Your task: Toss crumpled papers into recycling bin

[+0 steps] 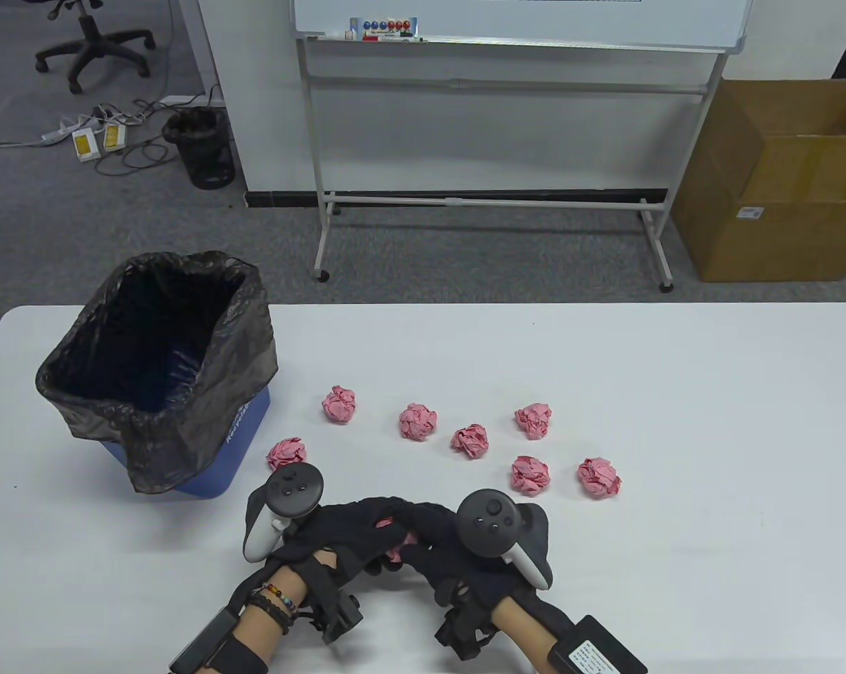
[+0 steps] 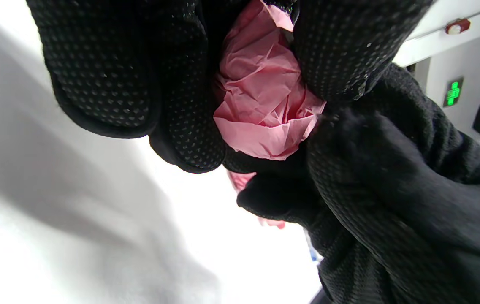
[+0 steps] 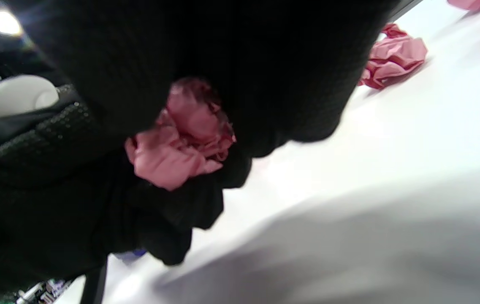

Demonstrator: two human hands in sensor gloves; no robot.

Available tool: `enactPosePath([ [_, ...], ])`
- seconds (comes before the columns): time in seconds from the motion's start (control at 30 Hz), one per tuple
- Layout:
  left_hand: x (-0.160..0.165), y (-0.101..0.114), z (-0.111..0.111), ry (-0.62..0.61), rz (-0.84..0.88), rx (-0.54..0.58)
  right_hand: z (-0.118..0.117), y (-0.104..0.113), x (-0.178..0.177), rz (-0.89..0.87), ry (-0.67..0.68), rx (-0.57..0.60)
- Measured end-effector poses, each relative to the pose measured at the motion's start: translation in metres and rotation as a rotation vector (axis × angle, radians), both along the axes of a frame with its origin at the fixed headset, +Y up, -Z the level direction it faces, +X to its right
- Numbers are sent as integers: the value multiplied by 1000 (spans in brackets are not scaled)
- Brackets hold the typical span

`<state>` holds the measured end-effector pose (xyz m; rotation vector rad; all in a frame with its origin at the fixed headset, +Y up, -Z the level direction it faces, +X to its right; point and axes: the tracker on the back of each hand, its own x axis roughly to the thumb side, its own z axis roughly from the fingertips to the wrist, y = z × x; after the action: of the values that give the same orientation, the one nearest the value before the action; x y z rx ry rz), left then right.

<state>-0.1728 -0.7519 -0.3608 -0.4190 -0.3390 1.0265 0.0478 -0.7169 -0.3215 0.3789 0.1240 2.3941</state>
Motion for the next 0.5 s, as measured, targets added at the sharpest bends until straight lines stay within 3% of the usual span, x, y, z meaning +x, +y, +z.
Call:
enactPosePath([
  [0.37,-26,18,0,177,-130,95,5,-2,6,337,-41,148],
  [0.5,-35,24,-1,229,-129,105,5,-4,7,436,-48,148],
])
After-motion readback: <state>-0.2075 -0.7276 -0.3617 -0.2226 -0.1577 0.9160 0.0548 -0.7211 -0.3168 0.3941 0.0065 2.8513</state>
